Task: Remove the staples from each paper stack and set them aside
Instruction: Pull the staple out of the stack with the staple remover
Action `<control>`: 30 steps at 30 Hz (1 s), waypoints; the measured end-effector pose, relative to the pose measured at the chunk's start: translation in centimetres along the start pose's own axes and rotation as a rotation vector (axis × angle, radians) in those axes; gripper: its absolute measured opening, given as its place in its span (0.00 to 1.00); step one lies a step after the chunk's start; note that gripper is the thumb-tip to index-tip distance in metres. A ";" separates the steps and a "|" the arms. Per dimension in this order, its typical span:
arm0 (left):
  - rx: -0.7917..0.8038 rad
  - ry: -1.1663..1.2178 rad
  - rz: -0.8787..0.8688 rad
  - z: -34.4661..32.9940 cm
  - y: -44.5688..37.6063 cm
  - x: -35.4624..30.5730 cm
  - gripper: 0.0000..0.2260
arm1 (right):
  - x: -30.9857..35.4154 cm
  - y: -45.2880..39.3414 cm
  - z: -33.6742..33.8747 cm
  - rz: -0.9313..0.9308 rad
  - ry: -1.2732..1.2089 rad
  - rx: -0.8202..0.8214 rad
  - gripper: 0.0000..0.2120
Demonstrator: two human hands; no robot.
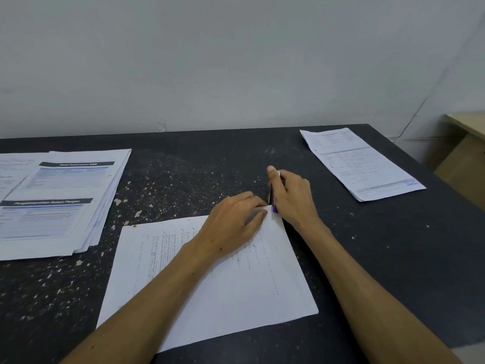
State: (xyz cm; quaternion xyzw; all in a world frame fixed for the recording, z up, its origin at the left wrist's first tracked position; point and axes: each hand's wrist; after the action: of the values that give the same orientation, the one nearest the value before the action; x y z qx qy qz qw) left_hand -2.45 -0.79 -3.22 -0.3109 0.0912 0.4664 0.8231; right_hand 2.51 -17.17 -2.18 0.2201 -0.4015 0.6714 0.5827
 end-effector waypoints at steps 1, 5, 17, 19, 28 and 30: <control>0.002 0.000 0.002 0.0 0.0 0.0 0.09 | 0.0 -0.1 0.0 -0.001 0.012 0.003 0.26; 0.002 0.017 0.003 0.0 0.0 0.1 0.09 | 0.0 -0.2 0.1 -0.009 0.016 0.000 0.26; 0.040 0.058 0.037 -0.1 -0.3 0.6 0.08 | -0.3 -0.3 -0.4 -0.017 0.009 0.025 0.24; 0.043 0.058 0.041 -0.1 -0.3 0.5 0.08 | 0.0 -0.2 -0.3 -0.003 0.025 0.023 0.25; 0.048 0.069 0.051 -0.1 -0.2 0.4 0.08 | 0.0 -0.2 -0.4 -0.021 0.049 0.050 0.23; 0.049 0.072 0.053 -0.1 -0.2 0.5 0.09 | -0.1 -0.2 -0.5 -0.024 0.034 0.056 0.22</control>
State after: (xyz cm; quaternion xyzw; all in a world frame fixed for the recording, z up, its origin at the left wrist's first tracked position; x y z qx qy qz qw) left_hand -2.00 -0.61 -3.41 -0.3046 0.1405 0.4740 0.8141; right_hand 2.80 -16.83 -2.45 0.2296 -0.3698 0.6789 0.5913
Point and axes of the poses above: each hand's wrist, its own y-axis away from the middle knuckle, its own z-axis out of the back of the hand, x = y × z, and after that the axes turned 1 degree about -z, right-handed
